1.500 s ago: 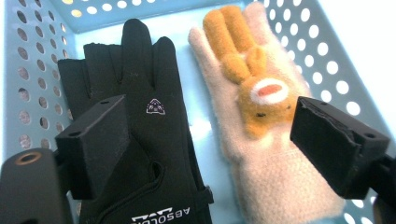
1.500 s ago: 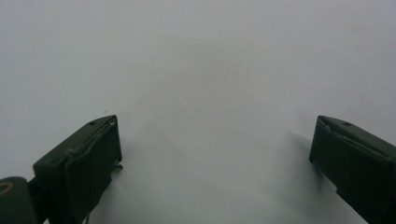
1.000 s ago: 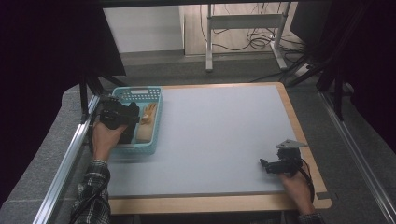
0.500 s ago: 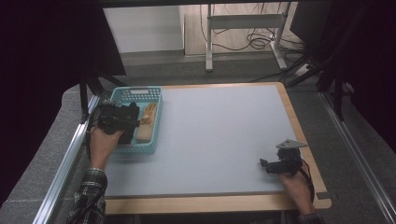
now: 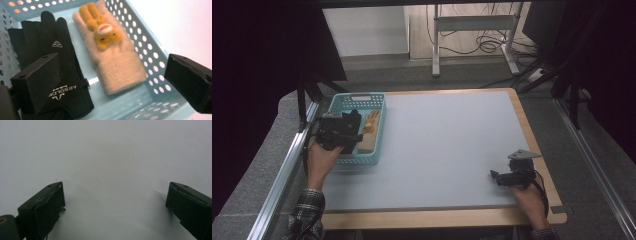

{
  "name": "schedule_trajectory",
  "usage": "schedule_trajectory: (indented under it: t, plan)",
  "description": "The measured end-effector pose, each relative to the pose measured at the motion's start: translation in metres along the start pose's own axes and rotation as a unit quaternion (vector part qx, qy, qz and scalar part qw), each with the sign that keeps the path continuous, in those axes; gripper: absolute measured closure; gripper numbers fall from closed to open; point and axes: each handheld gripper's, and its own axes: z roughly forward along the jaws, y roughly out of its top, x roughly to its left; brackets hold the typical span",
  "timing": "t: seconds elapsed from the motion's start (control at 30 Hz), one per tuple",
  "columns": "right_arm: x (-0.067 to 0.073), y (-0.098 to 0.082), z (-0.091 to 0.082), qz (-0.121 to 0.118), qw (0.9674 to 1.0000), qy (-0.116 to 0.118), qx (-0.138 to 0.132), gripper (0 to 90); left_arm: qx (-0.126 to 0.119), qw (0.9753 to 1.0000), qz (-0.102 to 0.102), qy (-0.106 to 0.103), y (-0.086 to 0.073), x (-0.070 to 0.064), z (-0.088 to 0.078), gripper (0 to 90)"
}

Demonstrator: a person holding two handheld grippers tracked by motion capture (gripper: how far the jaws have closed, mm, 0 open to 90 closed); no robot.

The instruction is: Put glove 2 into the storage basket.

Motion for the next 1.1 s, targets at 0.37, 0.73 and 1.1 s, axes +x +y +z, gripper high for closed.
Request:
schedule_trajectory:
  t: [0.37, 0.73, 1.1]
  plan:
    - [0.0, 0.0, 0.0, 0.0, 1.0, 0.0, 0.0, 1.9, -0.008, 0.9994, 0.032, -0.006, -0.006, -0.018, -0.006, 0.4]
    - [0.0, 0.0, 0.0, 0.0, 1.0, -0.001, 0.0, 1.9, -0.017, 0.9986, 0.046, -0.021, -0.007, -0.037, -0.009, 0.2]
    - [0.0, 0.0, 0.0, -0.001, 1.0, -0.001, 0.0, 1.9, -0.027, 0.9967, 0.057, -0.051, -0.009, -0.059, 0.001, 0.3]
